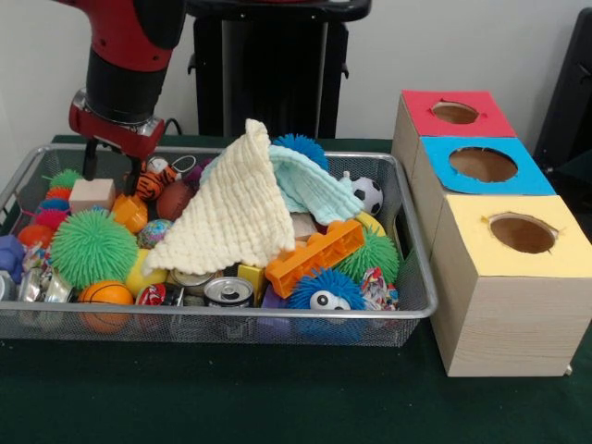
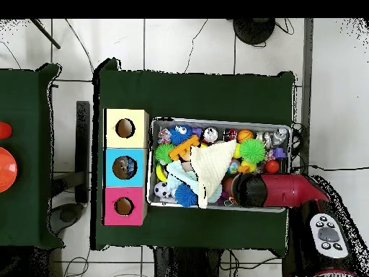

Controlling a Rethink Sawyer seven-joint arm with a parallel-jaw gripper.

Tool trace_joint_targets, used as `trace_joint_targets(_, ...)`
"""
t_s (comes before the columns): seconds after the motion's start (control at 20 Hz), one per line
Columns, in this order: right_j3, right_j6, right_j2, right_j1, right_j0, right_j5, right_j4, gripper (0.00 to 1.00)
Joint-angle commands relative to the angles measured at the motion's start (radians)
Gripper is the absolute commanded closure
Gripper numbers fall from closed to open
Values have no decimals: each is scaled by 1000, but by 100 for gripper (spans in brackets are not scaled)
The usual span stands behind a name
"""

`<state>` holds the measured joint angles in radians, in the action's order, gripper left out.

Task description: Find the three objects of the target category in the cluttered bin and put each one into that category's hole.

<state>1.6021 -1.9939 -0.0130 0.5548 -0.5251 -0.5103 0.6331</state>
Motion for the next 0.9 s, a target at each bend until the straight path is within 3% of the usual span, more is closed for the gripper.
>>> trace_joint_targets(0.05,-9,49,71,-53,-39,68,45,0)
trace_joint_targets(0.3,5,101,91,-12,-67,29,34,0)
trace_joint_targets(0.55,-47,61,82,-67,-52,59,55,0)
trace_joint_targets(0.9,-10,72,87,-26,-64,46,48,0)
